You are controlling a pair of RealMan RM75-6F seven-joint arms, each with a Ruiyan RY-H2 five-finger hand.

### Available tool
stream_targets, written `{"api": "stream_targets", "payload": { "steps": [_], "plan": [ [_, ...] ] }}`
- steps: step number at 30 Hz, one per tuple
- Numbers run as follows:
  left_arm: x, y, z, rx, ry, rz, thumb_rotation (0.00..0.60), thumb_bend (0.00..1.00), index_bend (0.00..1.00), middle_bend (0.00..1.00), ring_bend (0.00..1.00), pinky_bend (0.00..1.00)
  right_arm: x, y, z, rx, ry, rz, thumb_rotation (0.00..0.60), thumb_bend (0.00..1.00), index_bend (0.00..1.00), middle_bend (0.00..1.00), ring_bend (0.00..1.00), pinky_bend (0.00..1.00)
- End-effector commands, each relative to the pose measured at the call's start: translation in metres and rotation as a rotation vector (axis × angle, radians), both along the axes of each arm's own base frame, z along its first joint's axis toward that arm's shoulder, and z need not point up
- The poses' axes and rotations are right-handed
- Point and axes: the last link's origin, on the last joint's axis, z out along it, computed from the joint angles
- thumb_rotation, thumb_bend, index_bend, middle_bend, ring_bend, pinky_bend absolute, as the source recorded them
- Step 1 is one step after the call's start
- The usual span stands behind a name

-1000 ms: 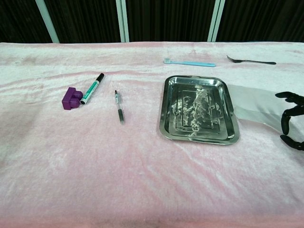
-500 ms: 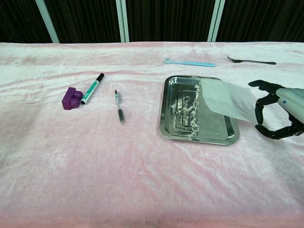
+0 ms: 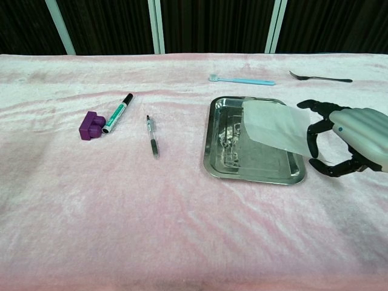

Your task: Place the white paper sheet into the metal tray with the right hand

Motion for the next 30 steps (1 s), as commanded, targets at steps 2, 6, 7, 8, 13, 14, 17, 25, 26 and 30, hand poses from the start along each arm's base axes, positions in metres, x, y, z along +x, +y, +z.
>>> {"api": "stream_targets", "payload": {
  "steps": [2,6,7,8,13,14,17,25,26,30],
  "plan": [
    [0.000,0.000,0.000,0.000,-0.001,-0.001,0.600,0.41,0.07,0.03,0.00,0.00,0.015,-0.002,-0.004,0.025,0.032,0.001,0.600,0.40,0.66,0.05,0.09,0.17],
    [0.000,-0.001,0.001,0.000,-0.005,-0.005,0.600,0.41,0.07,0.03,0.00,0.00,0.019,-0.004,-0.008,0.049,0.072,-0.019,0.600,0.40,0.66,0.05,0.09,0.17],
    [0.000,-0.001,0.001,0.000,-0.005,-0.005,0.600,0.41,0.07,0.03,0.00,0.00,0.021,-0.005,-0.009,0.054,0.078,-0.025,0.600,0.40,0.66,0.05,0.09,0.17],
    [0.000,-0.001,0.001,0.001,-0.006,-0.005,0.600,0.41,0.07,0.03,0.00,0.00,0.023,-0.005,-0.010,0.058,0.080,-0.032,0.600,0.40,0.66,0.05,0.09,0.17],
    [0.000,0.000,0.001,0.000,-0.005,0.000,0.600,0.41,0.07,0.03,0.00,0.00,0.031,-0.007,-0.016,0.073,0.102,-0.075,0.600,0.40,0.67,0.06,0.09,0.17],
    [0.000,0.000,0.001,0.000,-0.005,-0.001,0.600,0.41,0.07,0.03,0.00,0.00,0.033,-0.007,-0.017,0.075,0.107,-0.084,0.600,0.40,0.67,0.06,0.09,0.17],
    [0.000,0.000,0.000,-0.001,-0.003,0.001,0.600,0.41,0.07,0.03,0.00,0.00,0.039,-0.008,-0.021,0.078,0.114,-0.108,0.600,0.40,0.67,0.06,0.09,0.17],
    [0.000,0.000,0.000,-0.004,-0.002,0.002,0.600,0.41,0.07,0.03,0.00,0.00,0.064,-0.014,-0.027,0.065,0.112,-0.164,0.600,0.40,0.68,0.06,0.09,0.17],
    [0.000,0.000,0.000,-0.004,-0.002,0.001,0.600,0.41,0.07,0.03,0.00,0.00,0.066,-0.014,-0.028,0.066,0.116,-0.173,0.600,0.40,0.68,0.06,0.09,0.17],
    [0.000,0.000,0.000,-0.005,-0.001,0.001,0.600,0.41,0.07,0.03,0.00,0.00,0.069,-0.016,-0.029,0.067,0.120,-0.197,0.600,0.40,0.68,0.06,0.09,0.17]
  ]
}}
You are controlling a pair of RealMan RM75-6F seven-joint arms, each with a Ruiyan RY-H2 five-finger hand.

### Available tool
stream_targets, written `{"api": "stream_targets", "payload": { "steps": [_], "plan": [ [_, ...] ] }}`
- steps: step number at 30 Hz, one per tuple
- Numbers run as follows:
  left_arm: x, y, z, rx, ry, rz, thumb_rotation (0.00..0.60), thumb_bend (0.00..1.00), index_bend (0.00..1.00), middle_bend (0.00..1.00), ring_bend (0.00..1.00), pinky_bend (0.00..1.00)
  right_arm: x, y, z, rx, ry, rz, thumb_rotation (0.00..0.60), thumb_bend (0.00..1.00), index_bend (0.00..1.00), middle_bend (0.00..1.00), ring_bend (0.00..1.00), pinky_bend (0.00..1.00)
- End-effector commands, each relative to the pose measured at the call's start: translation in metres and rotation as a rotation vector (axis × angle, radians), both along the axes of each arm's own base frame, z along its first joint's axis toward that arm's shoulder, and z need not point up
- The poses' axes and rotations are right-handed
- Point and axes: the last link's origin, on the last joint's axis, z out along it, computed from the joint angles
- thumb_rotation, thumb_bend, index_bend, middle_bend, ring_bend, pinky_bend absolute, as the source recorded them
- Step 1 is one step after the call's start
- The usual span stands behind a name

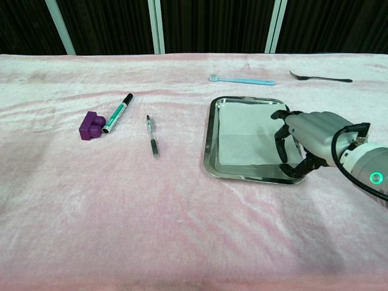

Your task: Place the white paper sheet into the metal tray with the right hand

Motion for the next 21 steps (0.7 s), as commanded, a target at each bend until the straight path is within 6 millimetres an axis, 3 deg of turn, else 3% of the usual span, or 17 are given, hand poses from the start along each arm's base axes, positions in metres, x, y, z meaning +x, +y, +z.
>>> {"api": "stream_targets", "payload": {
  "steps": [1,21],
  "plan": [
    [0.0000,-0.0001,0.0001,0.000,-0.001,0.001,0.600,0.41,0.07,0.03,0.00,0.00,0.0072,-0.0022,-0.0013,-0.002,-0.006,-0.015,0.600,0.39,0.68,0.06,0.09,0.17],
    [0.0002,0.0003,-0.0005,-0.002,-0.001,0.003,0.600,0.41,0.07,0.03,0.00,0.00,0.0093,-0.0015,-0.0068,0.017,-0.007,-0.052,0.600,0.40,0.68,0.06,0.09,0.17]
  ]
}}
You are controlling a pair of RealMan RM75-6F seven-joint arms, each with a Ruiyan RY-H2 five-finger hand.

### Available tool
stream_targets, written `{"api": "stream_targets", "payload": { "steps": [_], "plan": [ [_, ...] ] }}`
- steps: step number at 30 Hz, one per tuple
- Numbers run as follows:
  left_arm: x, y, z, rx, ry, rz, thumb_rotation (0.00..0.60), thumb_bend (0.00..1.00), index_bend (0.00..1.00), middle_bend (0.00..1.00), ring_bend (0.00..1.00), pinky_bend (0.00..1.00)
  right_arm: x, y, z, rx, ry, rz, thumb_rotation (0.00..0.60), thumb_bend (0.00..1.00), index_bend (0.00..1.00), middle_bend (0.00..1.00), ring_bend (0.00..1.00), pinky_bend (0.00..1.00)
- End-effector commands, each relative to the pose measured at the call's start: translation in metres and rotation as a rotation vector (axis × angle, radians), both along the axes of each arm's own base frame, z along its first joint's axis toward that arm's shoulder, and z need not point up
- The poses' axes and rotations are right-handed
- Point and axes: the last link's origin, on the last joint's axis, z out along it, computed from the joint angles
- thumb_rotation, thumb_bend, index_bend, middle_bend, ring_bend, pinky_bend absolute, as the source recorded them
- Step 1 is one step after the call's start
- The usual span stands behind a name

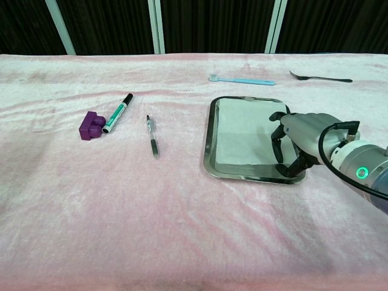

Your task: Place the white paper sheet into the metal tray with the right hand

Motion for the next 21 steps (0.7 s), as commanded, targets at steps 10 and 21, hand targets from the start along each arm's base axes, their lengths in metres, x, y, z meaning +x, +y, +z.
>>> {"api": "stream_targets", "payload": {
  "steps": [10,21],
  "plan": [
    [-0.0002,0.0001,0.0007,0.001,-0.001,0.002,0.600,0.41,0.07,0.03,0.00,0.00,0.0019,0.0010,-0.0027,0.004,0.018,-0.010,0.600,0.39,0.65,0.06,0.09,0.17],
    [-0.0002,0.0003,0.0007,0.000,0.001,0.004,0.600,0.41,0.07,0.03,0.00,0.00,0.0019,0.0044,0.0002,0.012,0.026,-0.020,0.600,0.37,0.46,0.06,0.09,0.17]
  ]
}}
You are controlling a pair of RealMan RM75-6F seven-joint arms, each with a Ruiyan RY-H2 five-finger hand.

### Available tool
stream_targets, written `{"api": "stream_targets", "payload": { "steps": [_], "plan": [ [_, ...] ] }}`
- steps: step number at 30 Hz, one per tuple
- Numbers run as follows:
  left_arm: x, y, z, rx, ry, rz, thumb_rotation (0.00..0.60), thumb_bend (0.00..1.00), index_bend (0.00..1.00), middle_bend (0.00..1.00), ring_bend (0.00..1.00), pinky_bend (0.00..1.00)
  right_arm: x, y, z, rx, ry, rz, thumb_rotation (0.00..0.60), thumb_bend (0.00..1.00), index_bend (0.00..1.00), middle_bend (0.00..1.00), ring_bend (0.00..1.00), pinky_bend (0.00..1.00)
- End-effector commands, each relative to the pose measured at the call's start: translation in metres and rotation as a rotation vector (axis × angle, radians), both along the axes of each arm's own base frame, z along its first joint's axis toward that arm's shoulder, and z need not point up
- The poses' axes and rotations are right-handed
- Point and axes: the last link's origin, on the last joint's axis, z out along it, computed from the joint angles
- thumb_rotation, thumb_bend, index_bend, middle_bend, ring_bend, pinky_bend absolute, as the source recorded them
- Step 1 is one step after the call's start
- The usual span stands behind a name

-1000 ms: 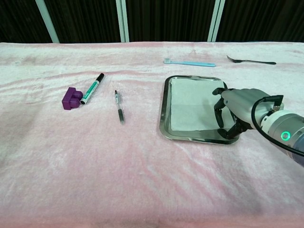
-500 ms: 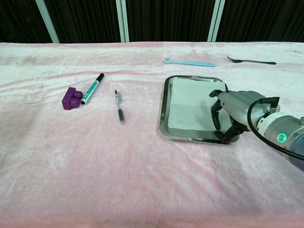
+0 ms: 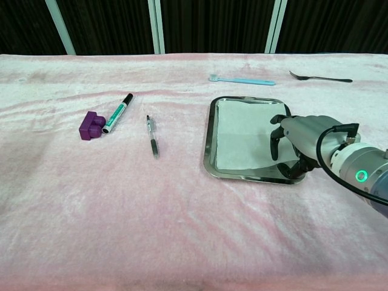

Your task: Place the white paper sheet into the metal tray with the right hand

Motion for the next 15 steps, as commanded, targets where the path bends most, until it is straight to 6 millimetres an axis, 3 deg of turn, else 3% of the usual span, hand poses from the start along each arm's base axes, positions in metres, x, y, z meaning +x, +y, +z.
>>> {"api": "stream_targets", "payload": {
  "steps": [1,15],
  "plan": [
    [0.000,0.000,0.000,0.000,0.000,0.000,0.600,0.41,0.07,0.03,0.00,0.00,0.001,0.001,0.000,0.007,-0.001,-0.004,0.600,0.37,0.44,0.06,0.09,0.17],
    [0.000,0.000,-0.001,-0.002,0.002,0.000,0.600,0.41,0.07,0.03,0.00,0.00,0.009,0.014,0.014,0.049,-0.044,-0.023,0.600,0.37,0.32,0.05,0.09,0.17]
  ]
}}
